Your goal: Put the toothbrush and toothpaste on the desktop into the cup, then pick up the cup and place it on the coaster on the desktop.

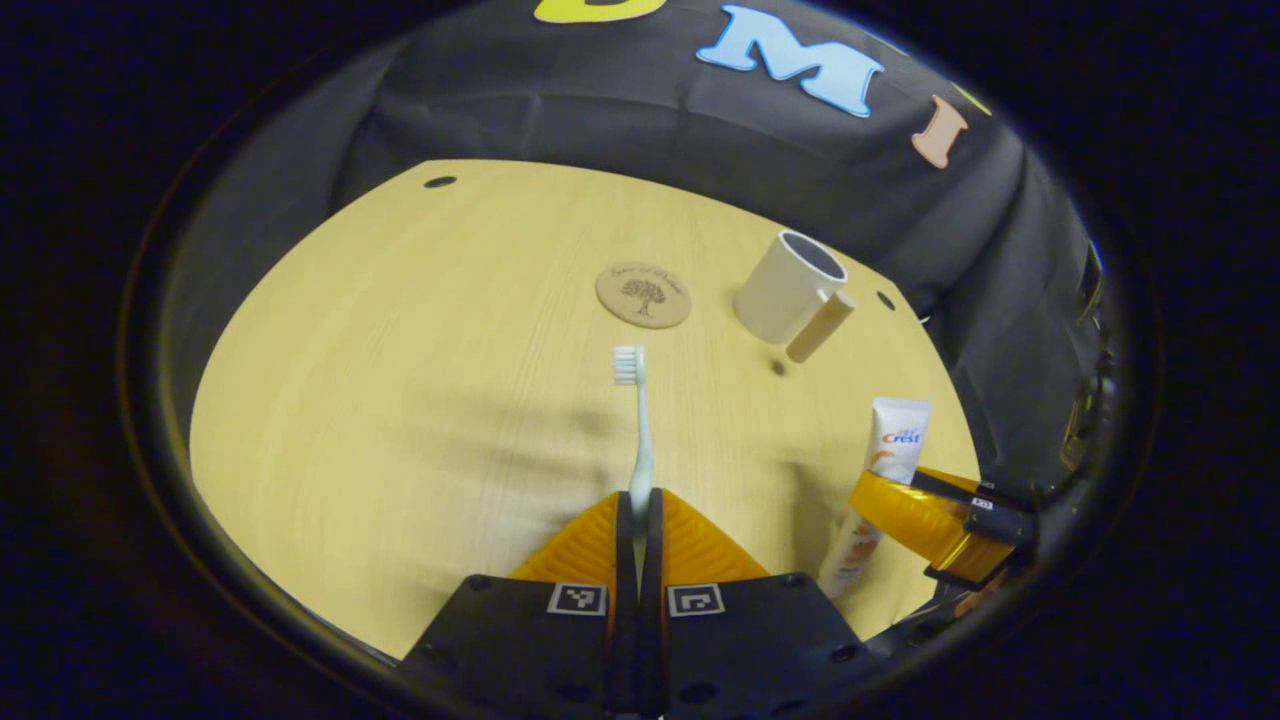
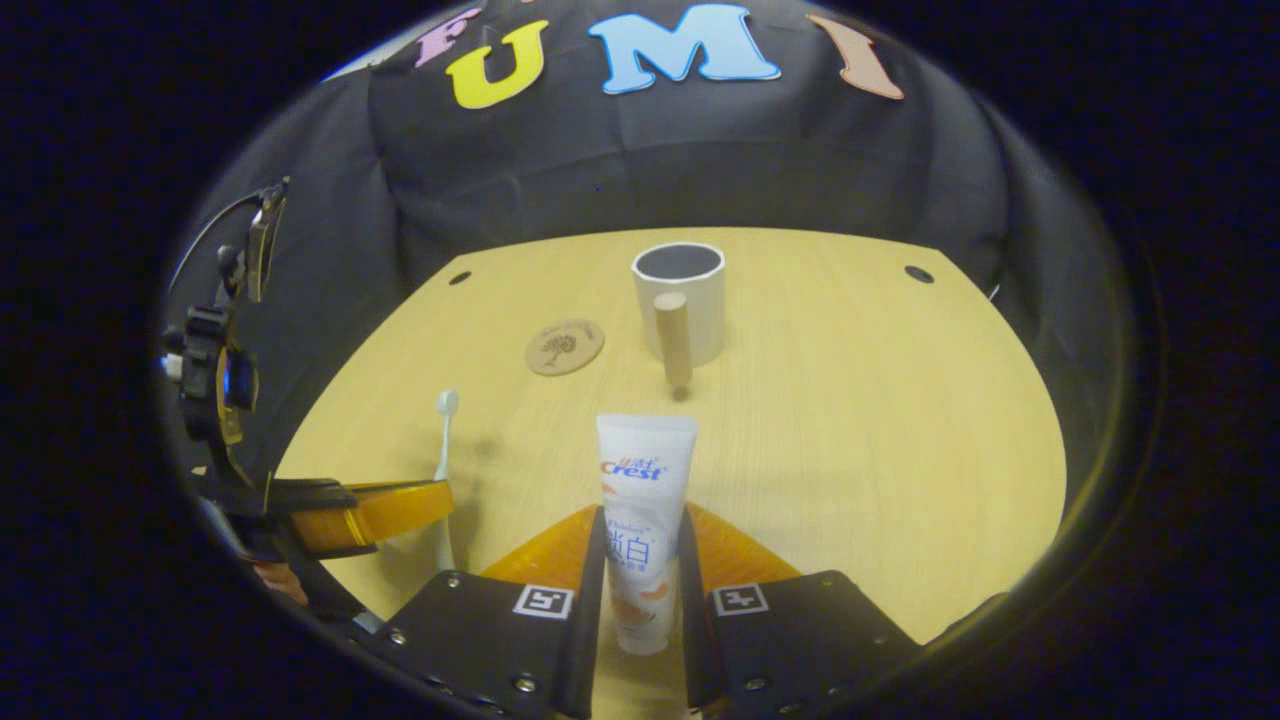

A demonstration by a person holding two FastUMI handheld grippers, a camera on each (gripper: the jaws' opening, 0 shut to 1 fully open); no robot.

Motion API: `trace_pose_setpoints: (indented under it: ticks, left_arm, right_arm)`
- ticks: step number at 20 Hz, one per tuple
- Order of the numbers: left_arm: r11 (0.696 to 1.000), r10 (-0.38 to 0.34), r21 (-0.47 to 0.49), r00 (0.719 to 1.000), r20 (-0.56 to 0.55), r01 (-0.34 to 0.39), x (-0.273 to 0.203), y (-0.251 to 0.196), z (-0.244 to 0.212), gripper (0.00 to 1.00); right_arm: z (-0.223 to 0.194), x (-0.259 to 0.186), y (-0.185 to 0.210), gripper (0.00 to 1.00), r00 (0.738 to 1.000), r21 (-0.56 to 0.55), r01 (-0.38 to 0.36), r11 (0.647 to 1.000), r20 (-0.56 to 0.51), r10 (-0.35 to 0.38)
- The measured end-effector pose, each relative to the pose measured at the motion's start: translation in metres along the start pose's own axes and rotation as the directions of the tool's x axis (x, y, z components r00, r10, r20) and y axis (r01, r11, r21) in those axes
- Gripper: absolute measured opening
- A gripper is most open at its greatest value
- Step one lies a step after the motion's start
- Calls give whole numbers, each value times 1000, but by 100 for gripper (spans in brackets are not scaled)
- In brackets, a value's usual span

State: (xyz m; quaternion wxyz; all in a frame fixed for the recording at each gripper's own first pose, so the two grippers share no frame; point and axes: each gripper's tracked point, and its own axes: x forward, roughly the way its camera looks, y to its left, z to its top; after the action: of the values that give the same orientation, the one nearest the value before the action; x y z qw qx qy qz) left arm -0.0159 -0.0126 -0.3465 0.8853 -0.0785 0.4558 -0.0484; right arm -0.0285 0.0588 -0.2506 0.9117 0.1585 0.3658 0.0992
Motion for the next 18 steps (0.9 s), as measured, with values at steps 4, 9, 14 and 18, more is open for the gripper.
trace_pose_setpoints:
  ticks: [4,9,14,18]
  left_arm:
    - [997,-53,54,993,109,48,-15,-4,15,8]
    - [991,-119,88,968,222,101,-28,-14,44,8]
    - [984,-158,123,941,298,127,-30,-30,82,8]
    - [978,-190,148,915,356,146,-41,-49,123,8]
  right_arm:
    - [15,-9,3,36,993,-28,35,999,117,-32]
    - [45,-15,15,36,975,-60,51,997,221,-37]
    - [91,-25,26,35,953,-69,58,996,303,-34]
    - [143,-31,26,35,926,-60,68,996,375,-41]
